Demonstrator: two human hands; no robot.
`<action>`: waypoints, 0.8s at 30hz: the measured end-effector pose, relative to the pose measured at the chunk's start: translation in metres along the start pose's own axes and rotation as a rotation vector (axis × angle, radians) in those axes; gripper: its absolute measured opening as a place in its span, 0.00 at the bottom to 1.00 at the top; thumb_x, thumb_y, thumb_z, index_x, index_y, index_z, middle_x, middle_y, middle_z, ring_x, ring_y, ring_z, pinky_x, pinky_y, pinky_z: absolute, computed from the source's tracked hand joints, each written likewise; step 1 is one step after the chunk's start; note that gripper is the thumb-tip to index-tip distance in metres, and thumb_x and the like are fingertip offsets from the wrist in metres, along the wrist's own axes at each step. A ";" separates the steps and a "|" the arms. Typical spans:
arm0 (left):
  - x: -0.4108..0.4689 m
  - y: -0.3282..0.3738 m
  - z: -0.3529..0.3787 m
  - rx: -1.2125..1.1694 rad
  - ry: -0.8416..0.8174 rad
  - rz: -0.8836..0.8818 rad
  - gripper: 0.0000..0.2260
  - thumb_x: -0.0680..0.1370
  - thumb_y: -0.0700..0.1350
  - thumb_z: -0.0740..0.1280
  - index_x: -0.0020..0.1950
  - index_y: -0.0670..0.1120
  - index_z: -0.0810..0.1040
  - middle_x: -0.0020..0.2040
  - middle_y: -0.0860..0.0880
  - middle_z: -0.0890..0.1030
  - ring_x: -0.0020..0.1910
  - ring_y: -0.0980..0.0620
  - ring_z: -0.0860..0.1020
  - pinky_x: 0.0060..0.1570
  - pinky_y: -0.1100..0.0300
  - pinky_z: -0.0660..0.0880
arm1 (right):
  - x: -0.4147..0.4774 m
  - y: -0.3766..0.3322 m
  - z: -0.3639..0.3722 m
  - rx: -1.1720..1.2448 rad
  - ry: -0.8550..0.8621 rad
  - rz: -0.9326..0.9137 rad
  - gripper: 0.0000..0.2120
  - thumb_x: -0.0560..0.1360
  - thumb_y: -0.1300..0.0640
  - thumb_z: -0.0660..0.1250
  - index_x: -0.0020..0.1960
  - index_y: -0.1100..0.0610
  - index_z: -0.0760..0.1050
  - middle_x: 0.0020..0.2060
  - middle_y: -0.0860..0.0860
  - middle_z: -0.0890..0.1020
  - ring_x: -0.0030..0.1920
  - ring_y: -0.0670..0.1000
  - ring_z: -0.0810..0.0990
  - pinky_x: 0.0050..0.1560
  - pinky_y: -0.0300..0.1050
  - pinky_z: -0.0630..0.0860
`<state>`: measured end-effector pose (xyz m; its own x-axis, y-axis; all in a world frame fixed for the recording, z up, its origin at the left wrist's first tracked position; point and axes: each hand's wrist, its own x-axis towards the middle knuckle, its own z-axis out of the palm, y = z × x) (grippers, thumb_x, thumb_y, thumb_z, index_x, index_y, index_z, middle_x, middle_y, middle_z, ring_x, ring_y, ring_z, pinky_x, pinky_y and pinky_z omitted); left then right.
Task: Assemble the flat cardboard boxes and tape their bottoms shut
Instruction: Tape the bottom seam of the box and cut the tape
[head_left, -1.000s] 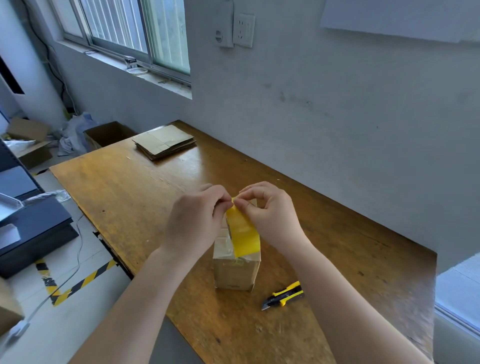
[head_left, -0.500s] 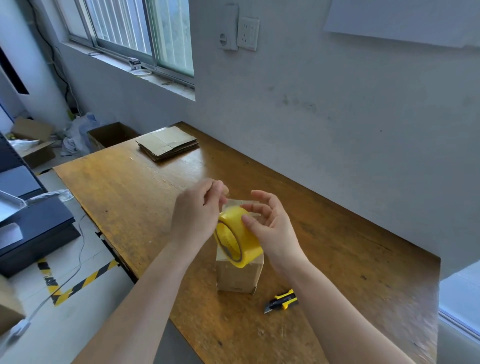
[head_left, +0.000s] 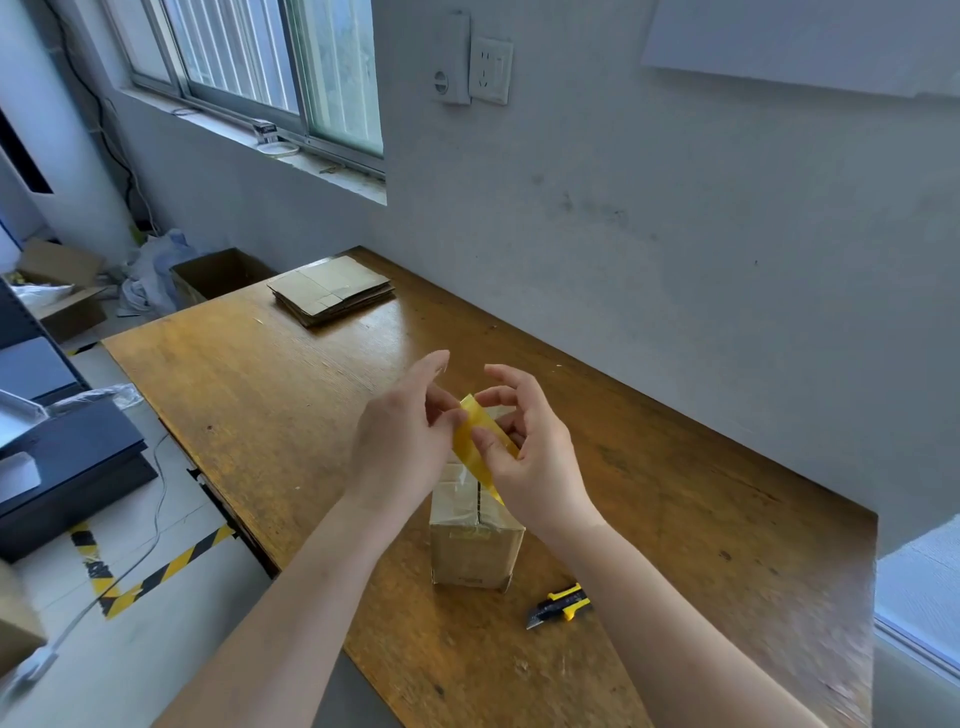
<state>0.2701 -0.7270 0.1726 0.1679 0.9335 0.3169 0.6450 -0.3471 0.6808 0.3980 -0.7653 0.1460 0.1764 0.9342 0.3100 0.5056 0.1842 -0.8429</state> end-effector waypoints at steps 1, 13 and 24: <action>0.002 0.000 0.000 -0.017 -0.011 -0.024 0.25 0.77 0.42 0.71 0.73 0.49 0.70 0.49 0.52 0.82 0.47 0.58 0.77 0.50 0.60 0.77 | 0.000 0.001 0.000 -0.014 -0.012 -0.006 0.27 0.76 0.59 0.70 0.70 0.44 0.64 0.57 0.43 0.76 0.52 0.47 0.79 0.52 0.46 0.82; 0.008 -0.011 0.006 0.002 -0.013 -0.053 0.07 0.81 0.40 0.63 0.46 0.50 0.77 0.41 0.56 0.75 0.43 0.56 0.74 0.37 0.69 0.67 | 0.000 0.016 -0.017 0.088 -0.345 0.175 0.13 0.74 0.49 0.73 0.53 0.53 0.77 0.41 0.49 0.81 0.40 0.46 0.79 0.42 0.46 0.77; 0.004 -0.027 0.015 -0.151 0.010 -0.184 0.07 0.80 0.42 0.65 0.43 0.47 0.78 0.36 0.55 0.76 0.35 0.60 0.73 0.32 0.69 0.65 | 0.012 0.002 -0.025 -0.292 -0.253 0.068 0.18 0.68 0.35 0.72 0.42 0.50 0.77 0.35 0.48 0.79 0.36 0.50 0.77 0.34 0.48 0.76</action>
<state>0.2644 -0.7125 0.1457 0.0500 0.9816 0.1842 0.5448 -0.1814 0.8187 0.4222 -0.7618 0.1591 0.0224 0.9938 0.1093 0.7253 0.0591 -0.6859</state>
